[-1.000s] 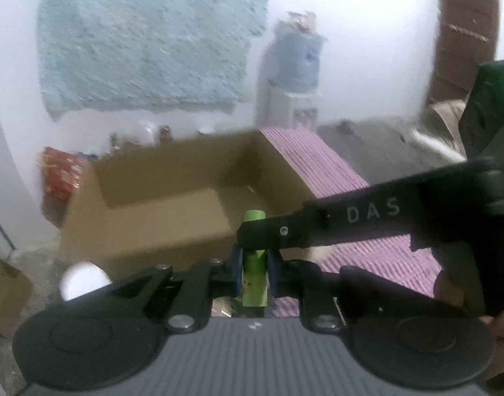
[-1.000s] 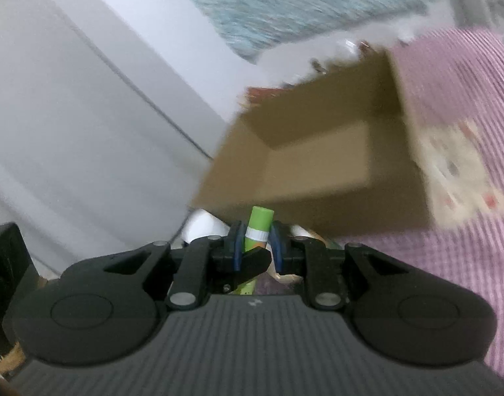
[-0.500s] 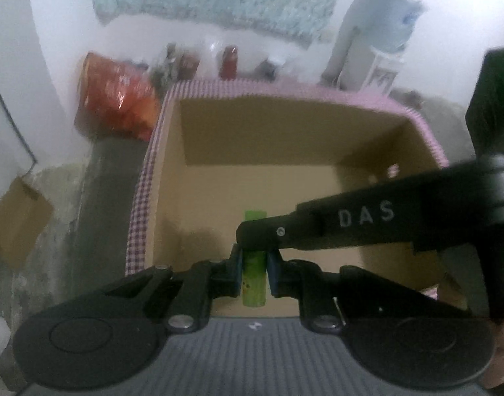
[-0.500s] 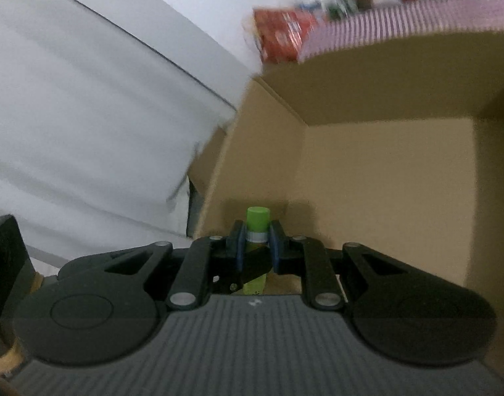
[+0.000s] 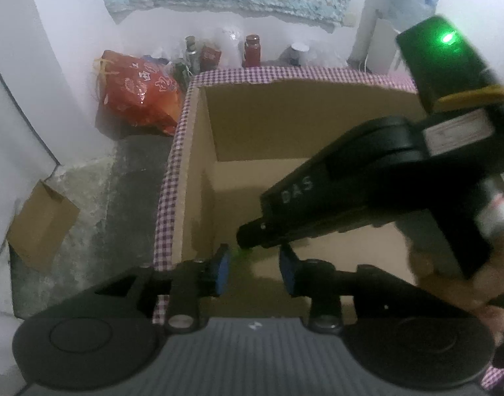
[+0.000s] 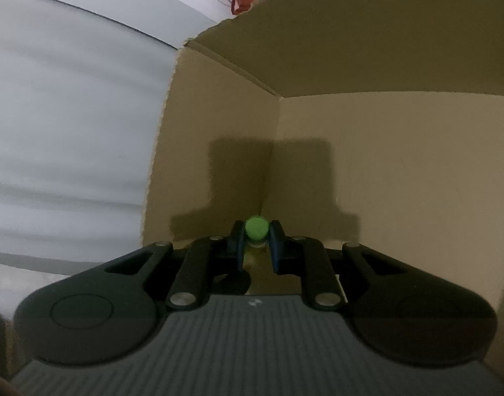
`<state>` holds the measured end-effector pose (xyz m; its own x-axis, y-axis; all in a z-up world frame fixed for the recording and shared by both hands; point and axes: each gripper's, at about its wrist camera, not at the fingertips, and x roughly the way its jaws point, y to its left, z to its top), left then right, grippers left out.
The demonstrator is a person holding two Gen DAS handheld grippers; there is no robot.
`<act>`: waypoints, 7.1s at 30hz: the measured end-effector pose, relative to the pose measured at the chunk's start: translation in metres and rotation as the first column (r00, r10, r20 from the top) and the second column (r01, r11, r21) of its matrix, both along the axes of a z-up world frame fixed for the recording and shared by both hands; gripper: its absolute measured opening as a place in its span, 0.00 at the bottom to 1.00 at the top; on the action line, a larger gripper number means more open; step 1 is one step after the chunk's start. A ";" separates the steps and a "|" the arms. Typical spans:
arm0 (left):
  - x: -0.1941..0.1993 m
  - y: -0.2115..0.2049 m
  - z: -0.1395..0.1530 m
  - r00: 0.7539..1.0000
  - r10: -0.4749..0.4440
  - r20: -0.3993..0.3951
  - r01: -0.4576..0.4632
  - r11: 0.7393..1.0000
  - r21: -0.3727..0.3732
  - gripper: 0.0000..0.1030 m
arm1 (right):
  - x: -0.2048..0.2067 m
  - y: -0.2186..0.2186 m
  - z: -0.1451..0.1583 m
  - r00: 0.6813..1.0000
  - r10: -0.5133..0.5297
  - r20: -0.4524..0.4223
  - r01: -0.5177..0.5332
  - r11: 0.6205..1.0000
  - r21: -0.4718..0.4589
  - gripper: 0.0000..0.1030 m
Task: Organize rigid objects
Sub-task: 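Carry the glue stick into the cardboard box and open the right gripper, then move the open right gripper back to the black tube on the table, then close the right gripper around the black cylindrical tube, then carry the black tube into the box and open the right gripper, then move the open right gripper back to the black computer mouse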
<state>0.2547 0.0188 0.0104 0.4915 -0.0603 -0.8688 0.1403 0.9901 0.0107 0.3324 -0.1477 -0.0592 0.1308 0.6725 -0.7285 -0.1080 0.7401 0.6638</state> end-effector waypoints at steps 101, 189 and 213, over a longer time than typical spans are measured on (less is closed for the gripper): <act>-0.152 -0.146 -0.077 0.941 -0.338 0.016 0.338 0.937 -0.091 0.23 | -0.222 -0.171 -0.018 0.949 -0.304 0.089 0.308 0.951 -0.036 0.35; -0.120 0.008 0.111 0.946 -0.074 0.314 0.138 0.973 -0.187 0.92 | -0.151 -0.166 0.147 0.923 -0.257 0.287 0.174 0.943 0.285 0.66; -0.256 -0.030 -0.018 0.947 -0.194 0.255 0.252 0.942 -0.221 1.00 | -0.368 -0.188 0.047 0.804 -0.359 0.474 0.405 0.914 0.005 0.76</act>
<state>-0.0015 -0.0108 -0.0074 0.6222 -0.3894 -0.6791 0.3802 0.9086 -0.1727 -0.0359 -0.3352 -0.0120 0.6947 0.4313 -0.5757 -0.0762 0.8399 0.5373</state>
